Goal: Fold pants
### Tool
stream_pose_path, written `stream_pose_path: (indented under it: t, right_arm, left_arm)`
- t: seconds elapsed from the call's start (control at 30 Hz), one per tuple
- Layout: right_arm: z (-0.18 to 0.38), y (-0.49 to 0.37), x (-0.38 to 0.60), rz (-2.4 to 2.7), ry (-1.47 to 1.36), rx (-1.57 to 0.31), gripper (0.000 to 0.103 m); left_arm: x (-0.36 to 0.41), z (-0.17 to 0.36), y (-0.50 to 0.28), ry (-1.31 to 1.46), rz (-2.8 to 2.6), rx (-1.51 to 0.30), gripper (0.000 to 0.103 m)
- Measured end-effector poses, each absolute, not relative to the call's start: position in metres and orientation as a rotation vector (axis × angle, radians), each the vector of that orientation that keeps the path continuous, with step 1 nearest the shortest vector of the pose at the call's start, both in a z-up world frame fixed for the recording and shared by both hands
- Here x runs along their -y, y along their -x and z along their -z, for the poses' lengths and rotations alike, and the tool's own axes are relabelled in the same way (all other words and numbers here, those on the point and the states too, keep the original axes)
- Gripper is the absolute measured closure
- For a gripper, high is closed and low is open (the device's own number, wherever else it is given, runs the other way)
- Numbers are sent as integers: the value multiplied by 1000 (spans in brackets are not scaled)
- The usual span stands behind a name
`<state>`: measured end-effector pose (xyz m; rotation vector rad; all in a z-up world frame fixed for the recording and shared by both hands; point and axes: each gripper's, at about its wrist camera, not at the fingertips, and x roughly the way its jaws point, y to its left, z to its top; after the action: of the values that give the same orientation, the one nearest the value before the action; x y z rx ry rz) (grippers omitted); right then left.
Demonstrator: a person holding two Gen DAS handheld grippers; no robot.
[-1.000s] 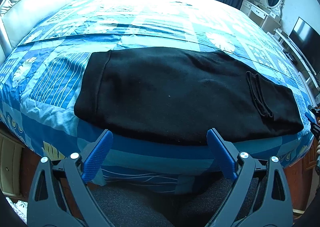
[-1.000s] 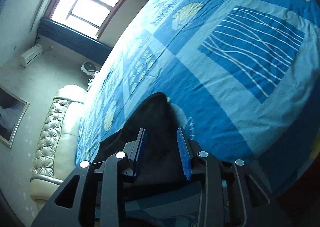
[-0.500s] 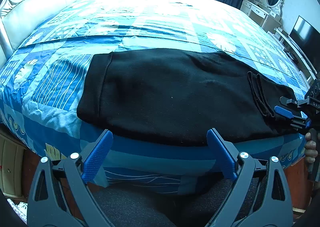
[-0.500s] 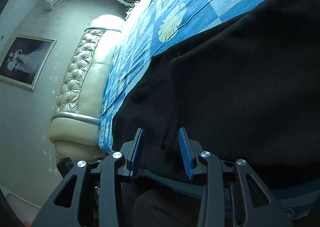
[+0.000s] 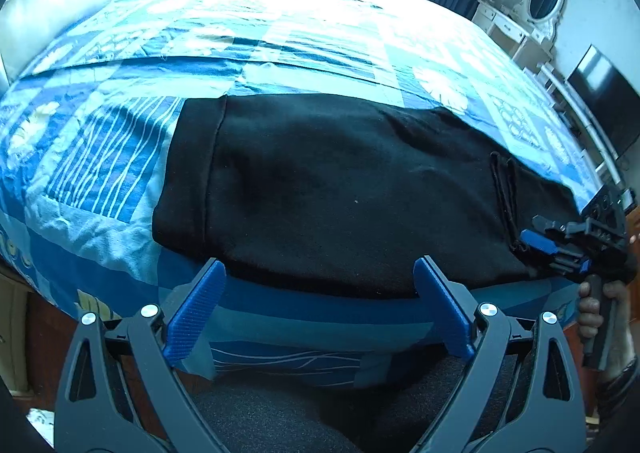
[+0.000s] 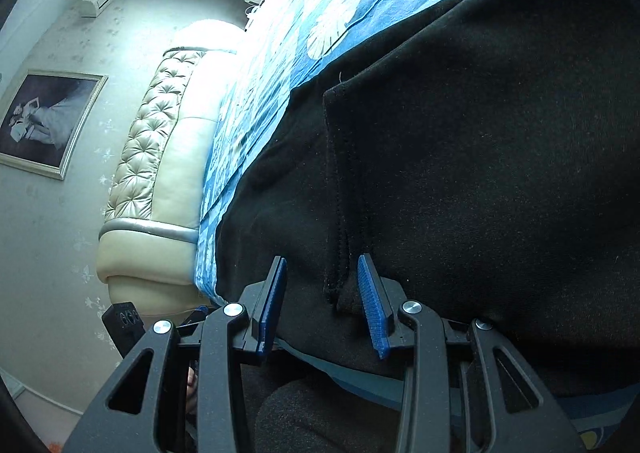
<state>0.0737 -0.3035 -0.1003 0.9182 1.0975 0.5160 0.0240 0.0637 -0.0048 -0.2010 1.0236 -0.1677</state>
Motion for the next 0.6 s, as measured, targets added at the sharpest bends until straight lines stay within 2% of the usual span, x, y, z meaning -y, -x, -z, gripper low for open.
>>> stream_pose_path:
  t: [0.37,0.6]
  right_arm:
    - [104,-72,307,-526,-936,-1081,65]
    - [107,-69,309,-526,-949,-1068,65]
  left_arm:
    - [-188,40,-84,620,330,-1035,8]
    - [-189,69,-117,737,451,-1077,9]
